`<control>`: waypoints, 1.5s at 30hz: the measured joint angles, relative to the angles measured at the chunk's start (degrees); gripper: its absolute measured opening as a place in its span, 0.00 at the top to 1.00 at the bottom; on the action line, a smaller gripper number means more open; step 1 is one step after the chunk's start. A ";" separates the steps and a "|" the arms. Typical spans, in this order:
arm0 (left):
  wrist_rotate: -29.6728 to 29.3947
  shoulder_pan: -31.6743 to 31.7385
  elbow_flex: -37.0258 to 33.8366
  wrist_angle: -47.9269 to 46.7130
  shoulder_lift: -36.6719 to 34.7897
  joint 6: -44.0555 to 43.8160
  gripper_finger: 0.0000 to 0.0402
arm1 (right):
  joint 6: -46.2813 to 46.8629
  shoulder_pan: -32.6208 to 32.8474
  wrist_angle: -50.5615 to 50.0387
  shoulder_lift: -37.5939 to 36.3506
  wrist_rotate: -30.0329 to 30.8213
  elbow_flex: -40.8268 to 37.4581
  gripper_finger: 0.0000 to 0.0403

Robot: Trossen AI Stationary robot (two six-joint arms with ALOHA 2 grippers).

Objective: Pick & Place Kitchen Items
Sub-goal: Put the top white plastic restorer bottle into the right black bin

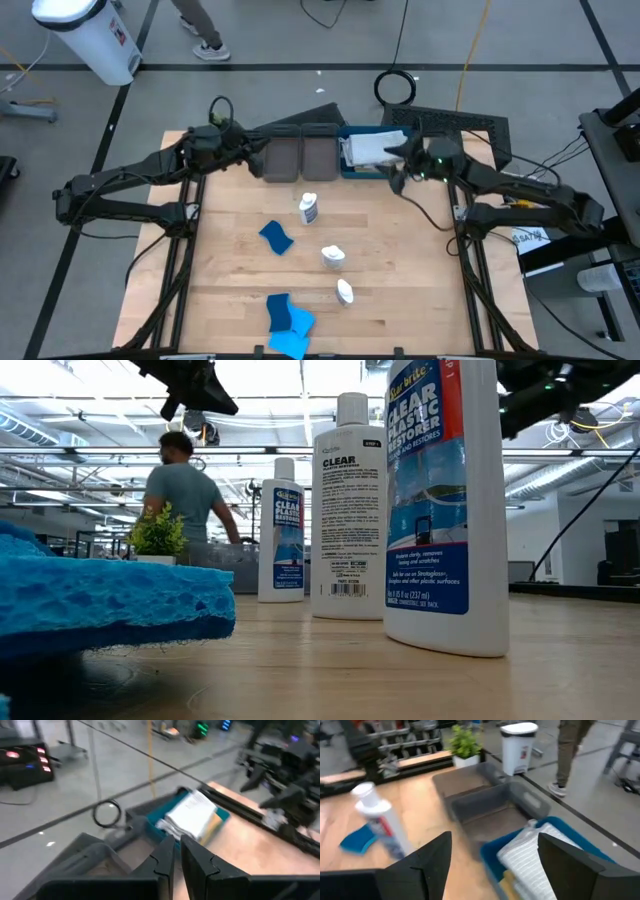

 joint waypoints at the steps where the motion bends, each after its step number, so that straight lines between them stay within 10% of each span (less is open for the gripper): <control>1: 1.18 -0.23 0.00 -0.50 -0.02 0.15 0.92 | -0.33 0.73 0.00 -1.10 0.08 -1.00 0.37; 11: 0.31 -6.15 -16.69 13.73 -6.76 1.51 0.92 | 1.65 5.21 5.86 -9.88 0.04 -10.71 0.39; 22: 5.52 -18.28 -45.57 58.79 -2.12 -3.10 0.92 | 0.46 7.33 13.01 -9.95 -0.02 -13.03 0.40; 32: -4.38 -28.57 -38.86 62.51 19.94 -4.58 0.89 | 0.72 9.37 14.03 -8.61 0.13 -13.03 0.40; 45: -7.66 -27.54 -27.61 59.68 40.82 -8.75 0.48 | 0.64 9.50 14.03 -8.61 0.17 -13.03 0.40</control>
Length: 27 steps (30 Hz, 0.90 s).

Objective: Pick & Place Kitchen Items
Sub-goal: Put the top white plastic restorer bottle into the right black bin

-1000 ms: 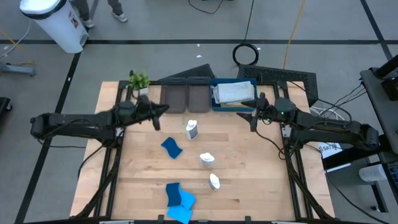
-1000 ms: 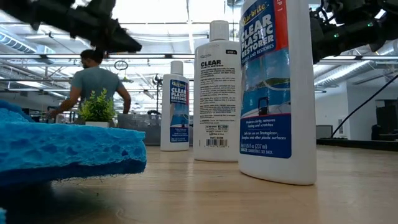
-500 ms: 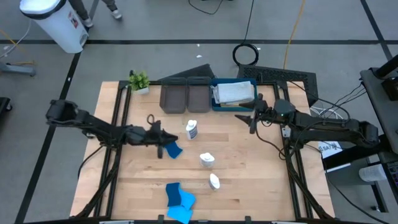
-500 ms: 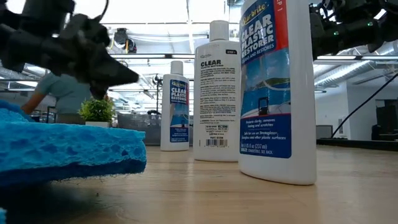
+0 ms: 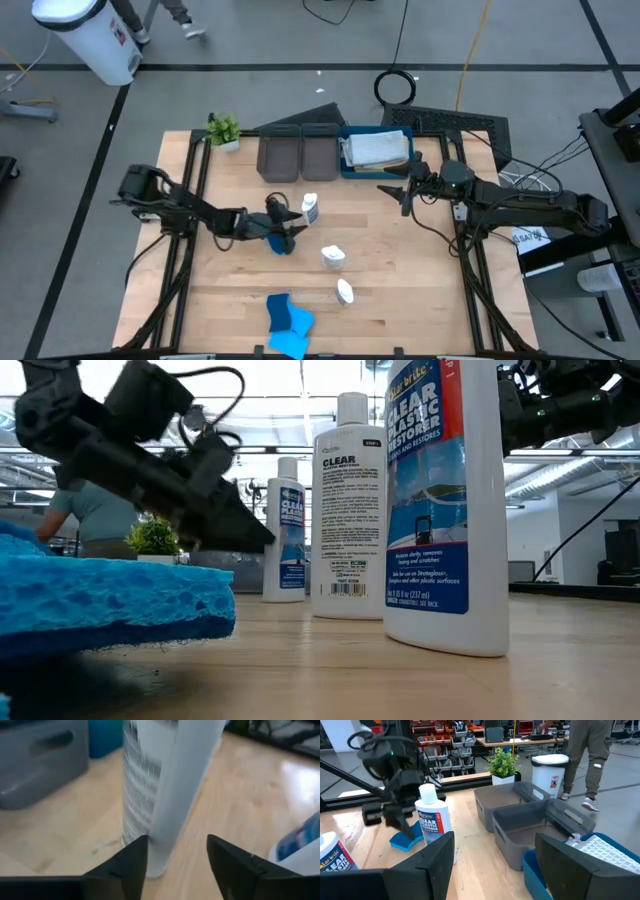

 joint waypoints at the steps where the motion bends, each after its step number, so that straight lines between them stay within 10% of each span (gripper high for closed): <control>1: -0.12 0.00 0.79 -0.05 1.64 0.18 0.45 | -0.19 0.00 -0.01 0.00 -0.02 0.00 0.40; 27: -10.33 5.61 11.16 -0.39 15.99 9.20 0.36 | -0.33 -0.02 -0.11 0.04 0.02 0.00 0.40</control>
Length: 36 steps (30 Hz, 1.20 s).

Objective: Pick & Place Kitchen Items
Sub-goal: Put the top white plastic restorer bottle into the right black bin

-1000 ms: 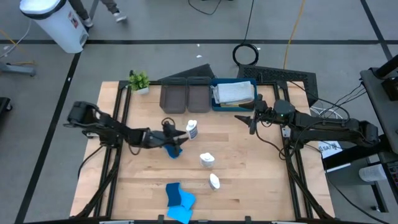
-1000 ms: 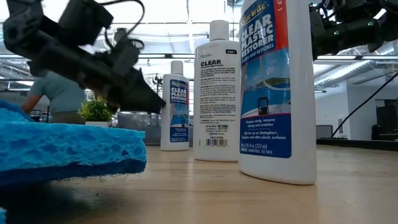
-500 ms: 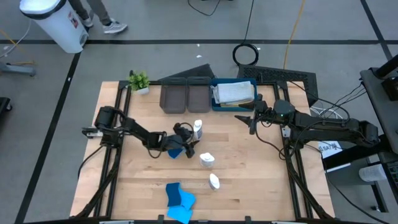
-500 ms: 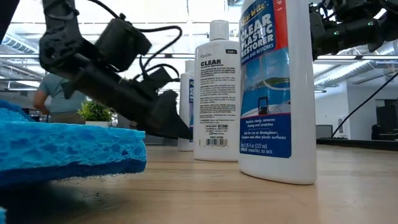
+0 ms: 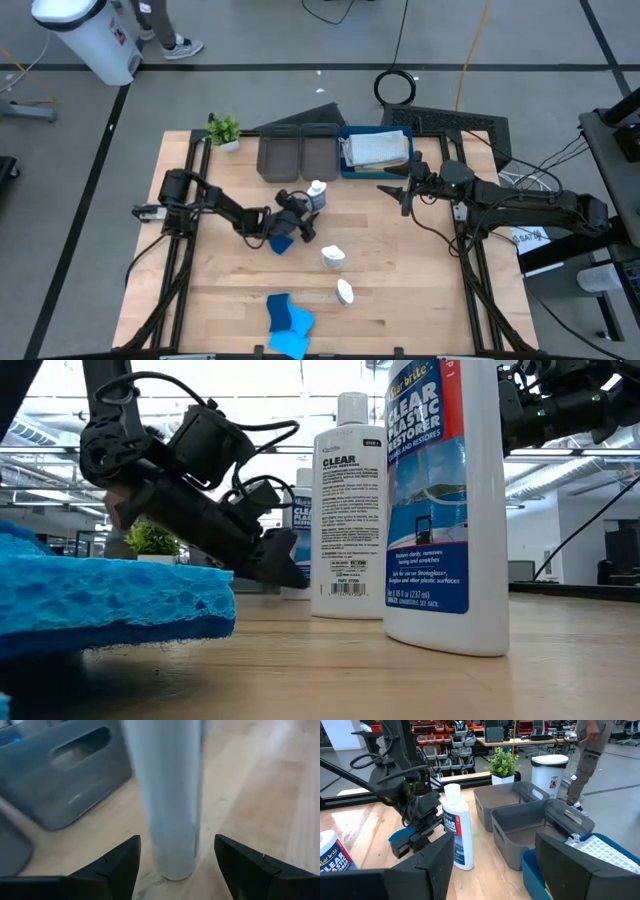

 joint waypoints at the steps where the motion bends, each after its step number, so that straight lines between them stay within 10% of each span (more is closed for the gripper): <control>1: 1.62 0.27 0.00 0.02 0.00 1.75 0.36 | 0.00 0.00 0.00 0.00 0.00 0.00 0.40; 36: 4.92 5.10 0.00 3.61 0.00 5.81 0.36 | -0.44 0.00 5.50 7.54 0.02 0.02 0.40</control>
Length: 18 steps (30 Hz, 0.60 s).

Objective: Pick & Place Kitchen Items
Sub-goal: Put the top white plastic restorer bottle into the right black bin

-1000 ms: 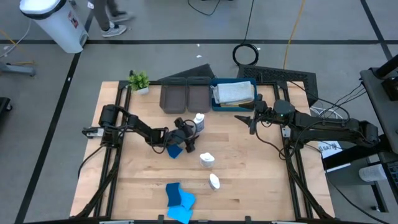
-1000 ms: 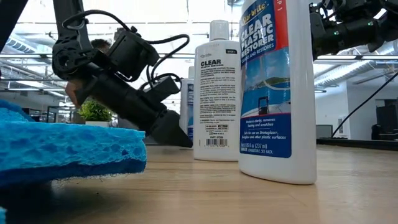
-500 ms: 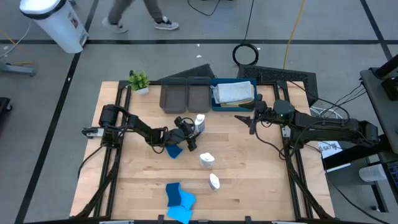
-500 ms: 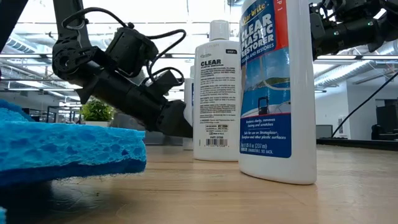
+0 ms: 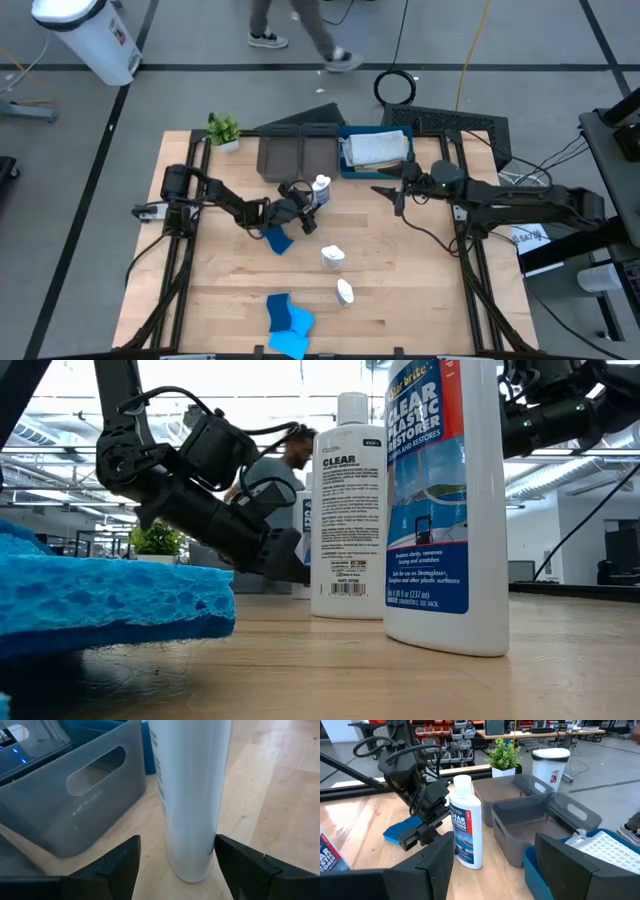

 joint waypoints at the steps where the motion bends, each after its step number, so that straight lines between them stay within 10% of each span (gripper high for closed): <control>1: 0.40 0.12 0.00 0.00 0.00 0.00 0.36 | 0.00 0.00 0.46 0.56 0.00 0.00 0.40; 18: 1.93 0.43 0.00 -0.37 0.00 1.84 0.36 | -0.55 -0.02 13.43 11.52 -0.22 0.00 0.40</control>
